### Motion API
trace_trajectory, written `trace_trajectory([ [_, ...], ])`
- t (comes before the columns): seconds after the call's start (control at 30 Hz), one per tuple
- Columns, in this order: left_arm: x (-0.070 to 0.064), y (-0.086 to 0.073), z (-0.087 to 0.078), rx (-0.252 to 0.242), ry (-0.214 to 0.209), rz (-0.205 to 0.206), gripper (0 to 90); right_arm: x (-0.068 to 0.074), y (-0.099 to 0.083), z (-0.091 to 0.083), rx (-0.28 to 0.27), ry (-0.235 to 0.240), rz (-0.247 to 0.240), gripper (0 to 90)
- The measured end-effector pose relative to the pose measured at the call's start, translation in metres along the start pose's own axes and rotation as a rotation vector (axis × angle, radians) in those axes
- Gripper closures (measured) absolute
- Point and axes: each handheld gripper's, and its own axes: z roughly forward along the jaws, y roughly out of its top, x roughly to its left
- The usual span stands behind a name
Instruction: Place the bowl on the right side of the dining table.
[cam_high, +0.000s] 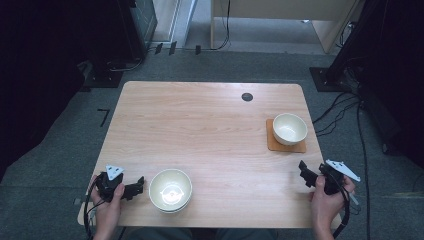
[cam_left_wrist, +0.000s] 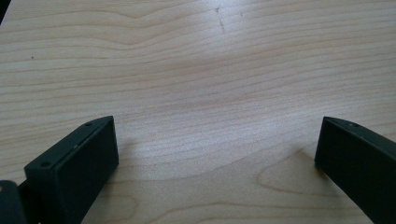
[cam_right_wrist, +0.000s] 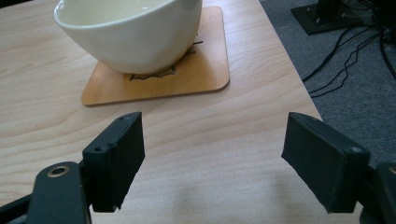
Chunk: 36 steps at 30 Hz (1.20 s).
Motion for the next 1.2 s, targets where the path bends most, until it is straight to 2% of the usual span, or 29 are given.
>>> trace_trajectory([
  [0.8,0.0,0.0,0.0,0.0,0.0,0.001,0.0,-0.009,-0.022,-0.012,0.069,-0.043,-0.071,20.4],
  [0.93,0.0,0.0,0.0,0.0,0.0,0.001,0.0,-0.007,-0.024,-0.013,0.101,-0.047,-0.085,20.0],
  [1.03,0.0,0.0,0.0,0.0,0.0,0.001,0.0,-0.005,-0.026,-0.014,0.112,-0.06,-0.111,19.7],
  [1.2,0.0,0.0,0.0,0.0,-0.001,0.001,0.0,0.001,-0.028,-0.013,0.133,-0.09,-0.192,17.8],
])
